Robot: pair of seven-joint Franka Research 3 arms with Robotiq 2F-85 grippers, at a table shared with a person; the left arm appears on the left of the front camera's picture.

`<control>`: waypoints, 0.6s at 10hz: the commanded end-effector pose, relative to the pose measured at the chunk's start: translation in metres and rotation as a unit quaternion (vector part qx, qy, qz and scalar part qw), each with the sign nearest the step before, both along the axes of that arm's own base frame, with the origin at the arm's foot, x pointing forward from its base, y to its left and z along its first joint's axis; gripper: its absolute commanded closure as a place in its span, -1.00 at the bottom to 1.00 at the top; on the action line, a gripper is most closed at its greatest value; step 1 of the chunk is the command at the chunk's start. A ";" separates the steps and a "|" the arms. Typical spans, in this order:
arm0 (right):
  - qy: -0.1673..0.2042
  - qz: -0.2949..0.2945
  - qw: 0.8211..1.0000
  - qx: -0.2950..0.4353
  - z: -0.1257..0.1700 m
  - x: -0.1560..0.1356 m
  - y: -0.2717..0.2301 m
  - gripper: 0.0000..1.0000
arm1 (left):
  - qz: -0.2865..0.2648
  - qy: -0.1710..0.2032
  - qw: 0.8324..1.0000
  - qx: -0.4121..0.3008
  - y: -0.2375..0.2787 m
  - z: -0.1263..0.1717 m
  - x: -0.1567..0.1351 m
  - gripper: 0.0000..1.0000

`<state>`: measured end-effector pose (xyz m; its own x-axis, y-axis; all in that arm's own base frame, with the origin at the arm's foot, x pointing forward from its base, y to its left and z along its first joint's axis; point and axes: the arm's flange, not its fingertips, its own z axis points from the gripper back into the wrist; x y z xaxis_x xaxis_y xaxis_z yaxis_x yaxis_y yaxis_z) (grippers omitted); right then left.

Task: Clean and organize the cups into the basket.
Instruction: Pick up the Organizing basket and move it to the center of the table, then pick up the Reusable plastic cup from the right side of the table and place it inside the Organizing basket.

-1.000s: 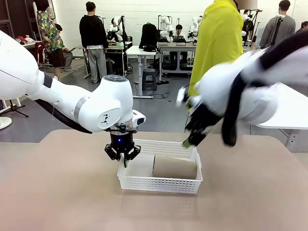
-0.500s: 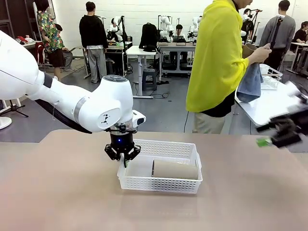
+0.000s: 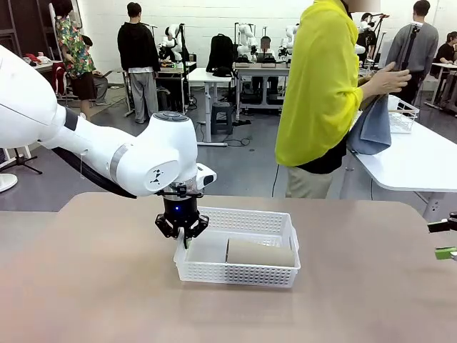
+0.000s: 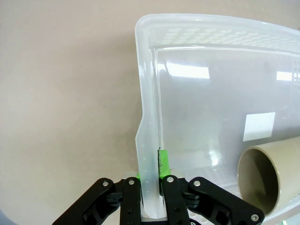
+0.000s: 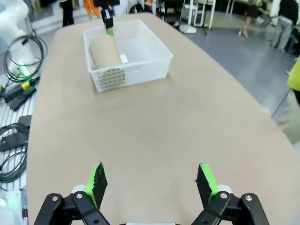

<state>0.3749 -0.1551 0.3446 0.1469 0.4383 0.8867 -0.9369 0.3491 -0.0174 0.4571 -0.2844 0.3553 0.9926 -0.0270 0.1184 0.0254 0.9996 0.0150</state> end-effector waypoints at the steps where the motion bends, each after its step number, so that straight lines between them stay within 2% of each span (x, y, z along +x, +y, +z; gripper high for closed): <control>1: -0.034 0.013 0.999 0.039 0.007 0.007 -0.007 -1.00 | 0.000 0.000 1.000 0.002 0.000 0.001 0.000 1.00; 2: -0.041 0.022 0.998 0.041 0.009 0.006 -0.005 -1.00 | 0.000 0.000 1.000 0.002 0.000 0.001 0.000 1.00; 3: -0.039 0.060 0.996 0.046 0.010 0.005 -0.002 -1.00 | 0.000 0.000 1.000 0.002 0.000 0.001 0.000 1.00; 4: -0.020 0.012 0.999 0.028 0.008 0.003 -0.008 -1.00 | 0.000 0.000 1.000 0.002 0.000 0.001 0.000 1.00; 6: -0.020 0.012 0.999 0.028 0.008 0.003 -0.008 -1.00 | 0.000 0.000 1.000 0.002 0.000 0.001 0.000 1.00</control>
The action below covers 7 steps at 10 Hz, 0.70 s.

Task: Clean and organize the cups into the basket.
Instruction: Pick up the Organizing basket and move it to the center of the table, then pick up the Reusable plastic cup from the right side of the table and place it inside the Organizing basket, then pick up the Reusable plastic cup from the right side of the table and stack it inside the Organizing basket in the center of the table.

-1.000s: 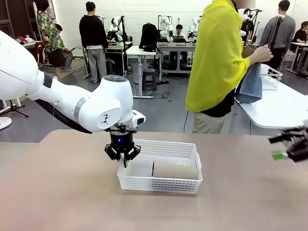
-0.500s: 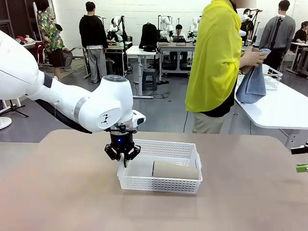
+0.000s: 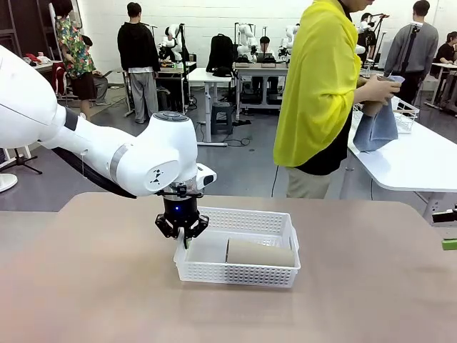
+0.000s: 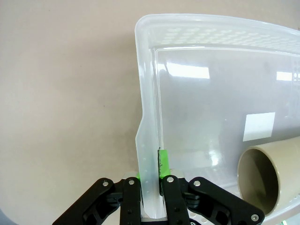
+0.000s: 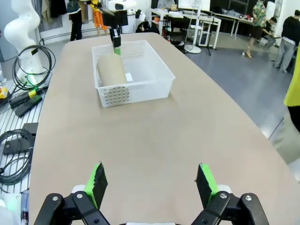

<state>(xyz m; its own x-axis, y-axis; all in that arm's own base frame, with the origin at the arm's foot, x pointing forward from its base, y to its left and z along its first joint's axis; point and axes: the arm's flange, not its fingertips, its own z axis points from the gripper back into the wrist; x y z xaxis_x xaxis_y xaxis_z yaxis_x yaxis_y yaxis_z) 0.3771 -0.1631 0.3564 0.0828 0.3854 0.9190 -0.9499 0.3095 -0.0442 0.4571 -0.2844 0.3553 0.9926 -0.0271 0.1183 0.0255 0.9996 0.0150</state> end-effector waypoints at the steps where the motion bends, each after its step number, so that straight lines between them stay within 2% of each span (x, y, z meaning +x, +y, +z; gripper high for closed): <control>1: 0.006 -0.010 1.000 -0.004 -0.004 0.000 0.000 -1.00 | 0.000 0.000 1.000 0.002 0.000 0.001 0.000 1.00; 7: 0.006 -0.010 1.000 -0.004 -0.004 0.000 0.000 -1.00 | 0.000 0.000 1.000 0.002 0.000 0.001 0.000 1.00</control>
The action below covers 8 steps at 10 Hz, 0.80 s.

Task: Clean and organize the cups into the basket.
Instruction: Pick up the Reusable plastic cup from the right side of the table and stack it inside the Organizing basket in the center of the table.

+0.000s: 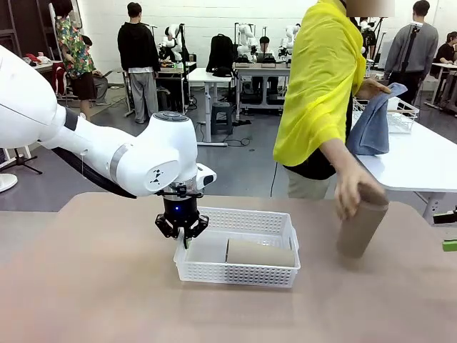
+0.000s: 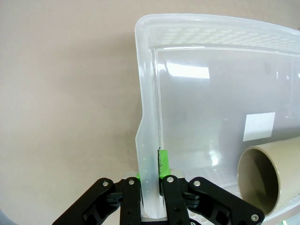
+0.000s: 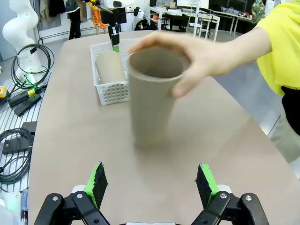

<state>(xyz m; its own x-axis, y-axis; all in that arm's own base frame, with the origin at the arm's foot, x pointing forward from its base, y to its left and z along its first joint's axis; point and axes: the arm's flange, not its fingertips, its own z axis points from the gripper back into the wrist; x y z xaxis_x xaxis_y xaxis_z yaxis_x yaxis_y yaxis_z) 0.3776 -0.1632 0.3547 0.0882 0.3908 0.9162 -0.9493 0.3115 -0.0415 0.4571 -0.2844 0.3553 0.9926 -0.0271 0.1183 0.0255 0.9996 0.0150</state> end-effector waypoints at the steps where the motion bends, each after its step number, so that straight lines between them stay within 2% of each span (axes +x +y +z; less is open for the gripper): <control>1: 0.004 -0.009 1.000 -0.001 -0.002 0.000 0.000 -1.00 | 0.000 0.000 1.000 0.002 0.000 0.001 0.000 1.00; 8: 0.000 -0.002 1.000 0.000 0.000 0.000 -0.001 -1.00 | 0.000 0.000 1.000 0.002 0.000 0.001 0.000 1.00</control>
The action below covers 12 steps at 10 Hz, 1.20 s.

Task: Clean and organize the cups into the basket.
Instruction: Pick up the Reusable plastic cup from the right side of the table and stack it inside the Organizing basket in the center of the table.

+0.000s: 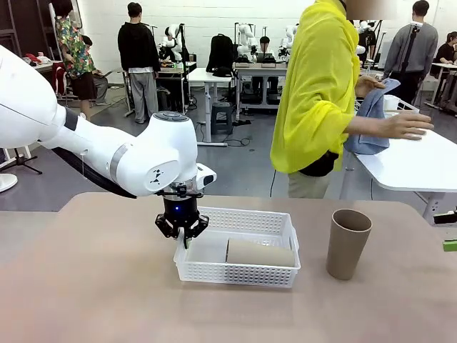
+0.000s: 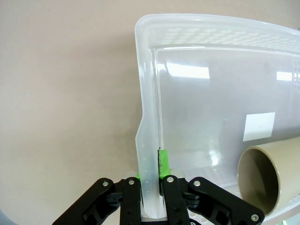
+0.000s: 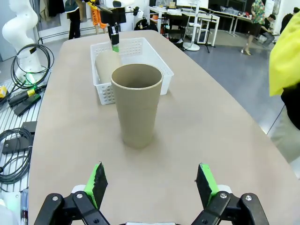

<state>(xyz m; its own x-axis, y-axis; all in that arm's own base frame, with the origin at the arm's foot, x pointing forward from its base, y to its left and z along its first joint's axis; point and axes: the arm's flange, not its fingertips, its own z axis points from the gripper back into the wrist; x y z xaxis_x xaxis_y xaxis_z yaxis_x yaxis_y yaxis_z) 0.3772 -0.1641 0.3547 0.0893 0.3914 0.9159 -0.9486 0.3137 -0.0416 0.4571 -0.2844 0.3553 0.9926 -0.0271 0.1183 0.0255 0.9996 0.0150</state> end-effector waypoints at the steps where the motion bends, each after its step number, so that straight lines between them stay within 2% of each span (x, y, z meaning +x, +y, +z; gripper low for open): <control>1: -0.002 0.016 1.000 0.010 -0.015 0.009 0.006 -1.00 | 0.000 0.000 1.000 0.002 0.000 0.001 0.000 1.00; 3: -0.012 0.038 0.999 0.006 -0.038 0.024 0.026 -1.00 | 0.000 0.000 1.000 0.002 0.000 0.001 0.000 1.00; 7: 0.035 0.096 0.995 0.009 -0.078 0.051 0.076 -1.00 | 0.000 0.000 1.000 0.002 0.000 0.001 0.000 1.00; 12: 0.048 0.082 0.995 0.017 -0.093 0.069 0.096 -1.00 | 0.000 0.000 1.000 0.002 0.000 0.001 0.000 1.00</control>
